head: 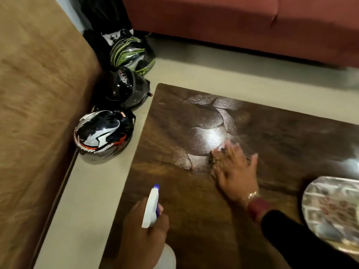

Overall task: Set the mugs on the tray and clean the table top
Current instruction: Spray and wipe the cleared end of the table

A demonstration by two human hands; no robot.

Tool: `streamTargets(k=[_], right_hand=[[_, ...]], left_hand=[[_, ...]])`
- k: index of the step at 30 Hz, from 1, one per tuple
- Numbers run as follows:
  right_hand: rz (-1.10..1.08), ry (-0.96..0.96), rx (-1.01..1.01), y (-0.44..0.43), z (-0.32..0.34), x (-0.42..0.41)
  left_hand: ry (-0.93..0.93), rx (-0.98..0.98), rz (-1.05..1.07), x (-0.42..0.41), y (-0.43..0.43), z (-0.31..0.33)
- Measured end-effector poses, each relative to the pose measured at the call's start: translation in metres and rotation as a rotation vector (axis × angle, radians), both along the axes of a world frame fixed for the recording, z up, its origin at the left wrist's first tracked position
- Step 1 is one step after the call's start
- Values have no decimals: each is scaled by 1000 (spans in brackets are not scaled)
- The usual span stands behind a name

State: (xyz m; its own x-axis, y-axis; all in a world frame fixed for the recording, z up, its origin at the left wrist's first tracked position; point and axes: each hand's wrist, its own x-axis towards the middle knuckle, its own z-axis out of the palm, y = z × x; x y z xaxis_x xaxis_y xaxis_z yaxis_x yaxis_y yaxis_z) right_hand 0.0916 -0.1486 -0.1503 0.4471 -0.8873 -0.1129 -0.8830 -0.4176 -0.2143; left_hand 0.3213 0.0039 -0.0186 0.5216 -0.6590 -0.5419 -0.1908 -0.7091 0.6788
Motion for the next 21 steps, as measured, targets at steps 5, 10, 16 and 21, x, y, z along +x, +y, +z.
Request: streamTargets(k=[5, 10, 16, 21], right_hand=[[-524, 78, 74, -135, -5, -43], [-389, 125, 98, -170, 1, 56], [128, 36, 152, -25, 10, 105], [176, 8, 112, 133, 4, -15]], left_hand=[[-153, -73, -86, -28, -2, -9], [-209, -220, -453, -32, 0, -7], [-408, -288, -400, -72, -6, -1], [-204, -250, -168, -80, 15, 7]])
